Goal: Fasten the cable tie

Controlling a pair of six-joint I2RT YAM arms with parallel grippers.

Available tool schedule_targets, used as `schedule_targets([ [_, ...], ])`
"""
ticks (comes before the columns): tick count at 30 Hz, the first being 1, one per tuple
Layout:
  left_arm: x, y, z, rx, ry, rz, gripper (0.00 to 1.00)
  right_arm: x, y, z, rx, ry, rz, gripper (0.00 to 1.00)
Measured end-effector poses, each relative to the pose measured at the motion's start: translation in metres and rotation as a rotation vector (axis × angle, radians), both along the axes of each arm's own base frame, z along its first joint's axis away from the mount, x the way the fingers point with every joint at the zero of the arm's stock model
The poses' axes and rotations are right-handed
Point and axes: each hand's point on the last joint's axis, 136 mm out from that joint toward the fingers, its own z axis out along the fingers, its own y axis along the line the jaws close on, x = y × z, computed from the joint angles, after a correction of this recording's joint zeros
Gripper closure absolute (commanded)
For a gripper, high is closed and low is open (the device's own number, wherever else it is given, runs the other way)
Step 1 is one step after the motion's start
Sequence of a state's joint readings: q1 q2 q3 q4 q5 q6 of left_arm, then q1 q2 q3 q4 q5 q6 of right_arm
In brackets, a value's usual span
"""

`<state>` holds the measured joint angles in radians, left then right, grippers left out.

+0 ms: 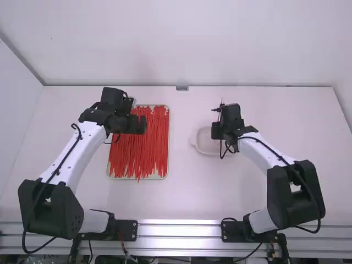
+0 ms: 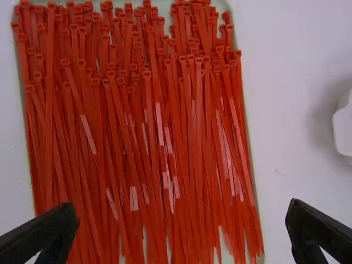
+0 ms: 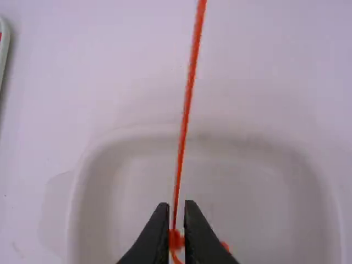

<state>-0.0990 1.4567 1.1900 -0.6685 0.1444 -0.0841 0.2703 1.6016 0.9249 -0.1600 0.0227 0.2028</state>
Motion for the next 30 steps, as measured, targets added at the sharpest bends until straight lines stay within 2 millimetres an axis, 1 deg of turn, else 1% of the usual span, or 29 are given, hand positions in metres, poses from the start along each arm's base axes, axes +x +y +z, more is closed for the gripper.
schedule_targets([
  [1, 0.000, 0.000, 0.000, 0.000, 0.000, 0.000, 0.01, 0.000, 0.000, 0.000, -0.001, -0.001, 0.000, 0.84],
  [2, 0.000, 0.000, 0.000, 0.000, 0.001, -0.001, 0.01, 0.000, 0.000, 0.000, 0.000, 0.000, 0.000, 0.74],
  [3, 0.000, 0.000, 0.000, 0.000, 0.002, -0.001, 0.01, 0.000, 0.000, 0.000, 0.001, 0.000, -0.003, 0.02],
  [12, -0.002, 0.000, -0.001, -0.001, 0.010, 0.002, 0.01, -0.001, -0.001, -0.001, -0.004, 0.003, -0.001, 0.02],
  [17, -0.005, 0.000, -0.007, 0.001, 0.026, 0.002, 0.01, -0.008, -0.003, -0.002, -0.011, 0.034, -0.004, 0.02],
  [20, -0.006, 0.001, -0.008, 0.002, 0.030, 0.002, 0.01, -0.010, -0.002, 0.009, -0.006, 0.013, 0.002, 0.02],
  [22, -0.006, 0.000, -0.008, 0.000, 0.027, 0.001, 0.01, -0.011, 0.000, 0.019, 0.000, -0.012, 0.004, 0.02],
  [26, -0.006, -0.006, -0.006, -0.028, 0.024, -0.029, 0.01, -0.016, 0.007, 0.037, 0.001, -0.050, 0.028, 0.02],
  [30, -0.004, -0.015, -0.003, -0.064, 0.006, -0.074, 0.01, -0.022, 0.015, 0.043, -0.014, -0.064, 0.046, 0.02],
])
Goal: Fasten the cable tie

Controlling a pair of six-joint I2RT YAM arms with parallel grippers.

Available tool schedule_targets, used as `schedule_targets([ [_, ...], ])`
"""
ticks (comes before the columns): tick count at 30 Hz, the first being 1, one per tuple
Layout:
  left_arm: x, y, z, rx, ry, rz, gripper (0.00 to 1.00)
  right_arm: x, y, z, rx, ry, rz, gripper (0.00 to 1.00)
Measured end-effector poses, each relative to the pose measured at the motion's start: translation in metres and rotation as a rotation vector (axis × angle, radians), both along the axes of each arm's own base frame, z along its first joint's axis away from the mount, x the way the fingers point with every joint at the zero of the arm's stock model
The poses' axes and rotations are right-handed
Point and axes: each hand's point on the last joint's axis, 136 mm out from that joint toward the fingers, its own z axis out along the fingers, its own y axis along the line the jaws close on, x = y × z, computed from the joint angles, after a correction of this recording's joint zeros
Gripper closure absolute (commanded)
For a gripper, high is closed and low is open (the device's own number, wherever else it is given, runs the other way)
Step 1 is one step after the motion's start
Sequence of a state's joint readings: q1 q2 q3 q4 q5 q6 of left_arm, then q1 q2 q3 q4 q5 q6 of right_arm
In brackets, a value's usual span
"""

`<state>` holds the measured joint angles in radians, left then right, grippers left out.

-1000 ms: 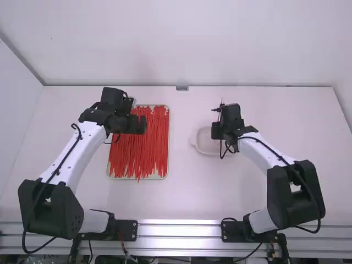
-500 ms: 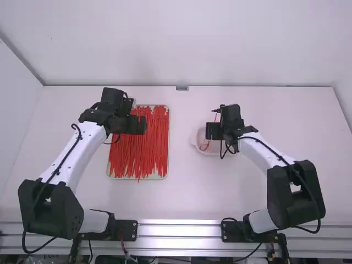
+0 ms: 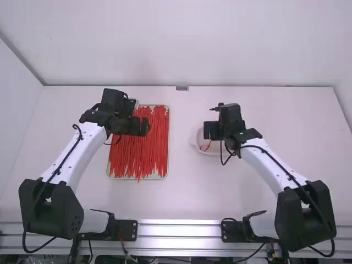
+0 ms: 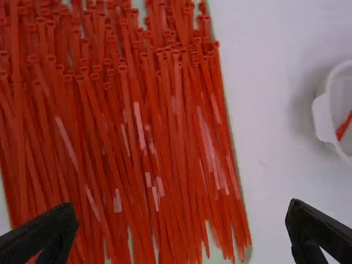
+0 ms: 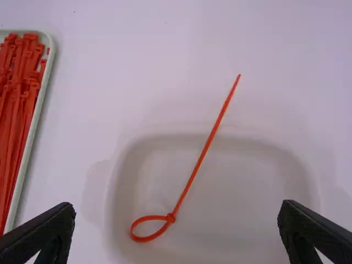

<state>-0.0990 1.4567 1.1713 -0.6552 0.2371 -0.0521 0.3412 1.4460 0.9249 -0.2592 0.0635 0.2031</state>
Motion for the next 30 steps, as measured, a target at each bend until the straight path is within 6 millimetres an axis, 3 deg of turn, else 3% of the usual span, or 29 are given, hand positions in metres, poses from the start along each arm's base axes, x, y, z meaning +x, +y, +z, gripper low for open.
schedule_targets([
  [13, -0.003, -0.017, -0.003, -0.072, -0.013, -0.085, 0.01, -0.018, 0.013, 0.029, -0.039, -0.066, 0.032, 0.02],
  [30, -0.002, -0.019, -0.001, -0.094, -0.019, -0.094, 0.01, -0.022, 0.010, 0.026, -0.053, -0.048, 0.028, 0.02],
])
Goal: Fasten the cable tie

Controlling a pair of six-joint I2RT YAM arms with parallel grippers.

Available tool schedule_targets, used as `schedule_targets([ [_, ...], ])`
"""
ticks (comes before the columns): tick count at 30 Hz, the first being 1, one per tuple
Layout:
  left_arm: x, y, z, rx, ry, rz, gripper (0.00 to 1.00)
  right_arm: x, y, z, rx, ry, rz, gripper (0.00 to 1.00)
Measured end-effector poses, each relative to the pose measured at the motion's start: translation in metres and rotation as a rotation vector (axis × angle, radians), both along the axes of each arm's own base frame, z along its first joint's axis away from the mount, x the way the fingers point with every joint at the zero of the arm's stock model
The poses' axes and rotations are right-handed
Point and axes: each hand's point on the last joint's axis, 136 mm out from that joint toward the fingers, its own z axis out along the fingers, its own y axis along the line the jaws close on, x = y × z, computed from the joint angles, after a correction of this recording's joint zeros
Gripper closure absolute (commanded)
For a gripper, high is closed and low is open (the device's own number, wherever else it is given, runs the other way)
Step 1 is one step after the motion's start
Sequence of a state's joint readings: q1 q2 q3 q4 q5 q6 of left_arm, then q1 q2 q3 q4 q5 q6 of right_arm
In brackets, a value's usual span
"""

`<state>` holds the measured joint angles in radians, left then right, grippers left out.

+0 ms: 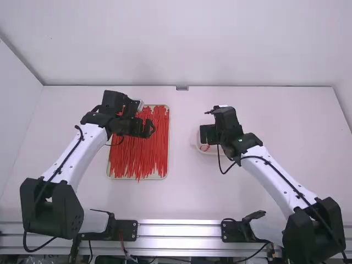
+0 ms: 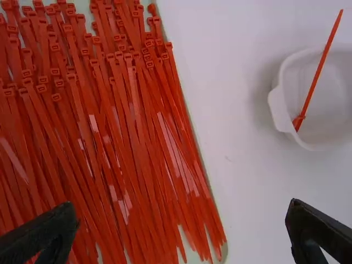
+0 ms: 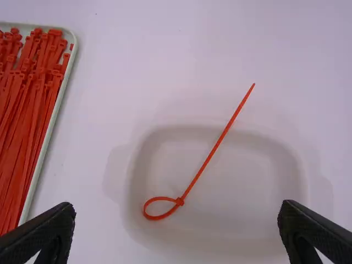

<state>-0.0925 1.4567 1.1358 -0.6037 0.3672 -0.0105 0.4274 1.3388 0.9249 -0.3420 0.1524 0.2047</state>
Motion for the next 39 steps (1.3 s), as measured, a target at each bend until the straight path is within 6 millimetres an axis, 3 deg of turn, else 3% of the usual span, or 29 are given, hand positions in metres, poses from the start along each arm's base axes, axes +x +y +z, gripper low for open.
schedule_targets([
  [24, 0.001, 0.002, -0.001, 0.001, -0.003, 0.006, 0.04, -0.002, -0.002, -0.002, -0.004, 0.014, 0.001, 0.04],
  [29, 0.000, 0.024, -0.009, 0.027, -0.023, 0.067, 0.09, 0.005, -0.014, 0.011, 0.025, -0.052, 0.000, 0.10],
  [33, 0.002, 0.046, -0.004, 0.065, -0.088, 0.133, 0.15, 0.005, -0.027, 0.021, 0.044, -0.114, 0.006, 0.16],
  [39, -0.002, 0.058, 0.006, 0.115, -0.189, 0.179, 0.24, 0.003, -0.052, 0.027, 0.041, -0.199, 0.007, 0.26],
])
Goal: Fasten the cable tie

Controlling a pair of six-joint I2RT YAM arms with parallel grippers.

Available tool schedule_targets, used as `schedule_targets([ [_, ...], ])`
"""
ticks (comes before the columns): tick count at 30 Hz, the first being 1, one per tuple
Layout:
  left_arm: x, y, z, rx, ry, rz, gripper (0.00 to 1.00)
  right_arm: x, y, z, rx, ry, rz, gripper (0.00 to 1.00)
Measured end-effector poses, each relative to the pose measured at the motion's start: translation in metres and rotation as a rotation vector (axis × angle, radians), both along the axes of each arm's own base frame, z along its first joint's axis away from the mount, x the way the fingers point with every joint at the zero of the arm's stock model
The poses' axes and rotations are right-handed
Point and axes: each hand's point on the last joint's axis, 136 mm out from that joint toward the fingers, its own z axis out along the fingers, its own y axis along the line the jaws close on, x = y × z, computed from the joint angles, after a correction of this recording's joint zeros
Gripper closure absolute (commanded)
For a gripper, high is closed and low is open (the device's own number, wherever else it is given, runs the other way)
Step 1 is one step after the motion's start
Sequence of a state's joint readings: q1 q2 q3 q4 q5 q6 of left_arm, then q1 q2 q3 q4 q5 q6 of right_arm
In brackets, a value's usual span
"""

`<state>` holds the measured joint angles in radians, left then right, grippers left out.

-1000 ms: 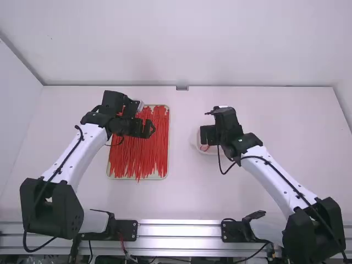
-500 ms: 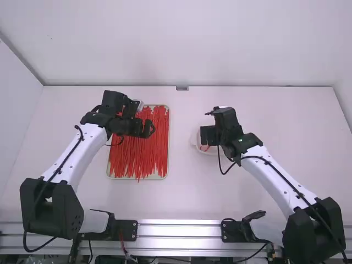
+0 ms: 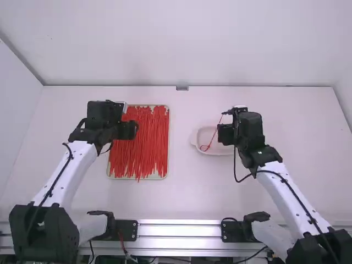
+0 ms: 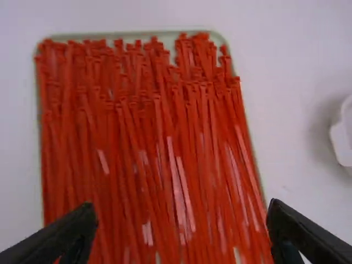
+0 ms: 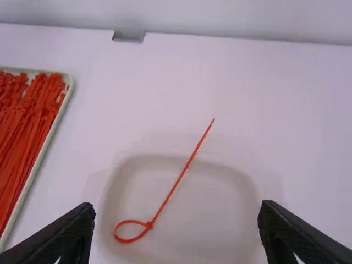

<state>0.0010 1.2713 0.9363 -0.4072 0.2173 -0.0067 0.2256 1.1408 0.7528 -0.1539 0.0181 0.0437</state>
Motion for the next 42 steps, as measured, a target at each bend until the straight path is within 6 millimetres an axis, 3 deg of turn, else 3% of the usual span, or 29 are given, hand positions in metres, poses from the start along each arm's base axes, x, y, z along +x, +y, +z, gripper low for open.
schedule_targets([
  [7, -0.008, 0.020, 0.006, 0.084, -0.129, 0.085, 0.39, -0.007, -0.049, 0.013, 0.003, -0.150, -0.112, 0.41],
  [11, -0.015, 0.030, 0.014, 0.118, -0.224, 0.130, 0.48, -0.024, -0.076, 0.005, -0.006, -0.173, -0.191, 0.51],
  [19, -0.034, 0.035, 0.023, 0.124, -0.405, 0.165, 0.67, -0.062, -0.078, -0.035, -0.012, -0.163, -0.192, 0.70],
  [34, -0.089, 0.036, -0.044, 0.128, -0.410, 0.172, 0.99, -0.103, -0.077, -0.103, -0.012, -0.167, -0.189, 1.00],
  [42, -0.105, 0.037, -0.075, 0.130, -0.412, 0.173, 1.00, -0.099, -0.077, -0.074, 0.003, -0.297, -0.187, 1.00],
])
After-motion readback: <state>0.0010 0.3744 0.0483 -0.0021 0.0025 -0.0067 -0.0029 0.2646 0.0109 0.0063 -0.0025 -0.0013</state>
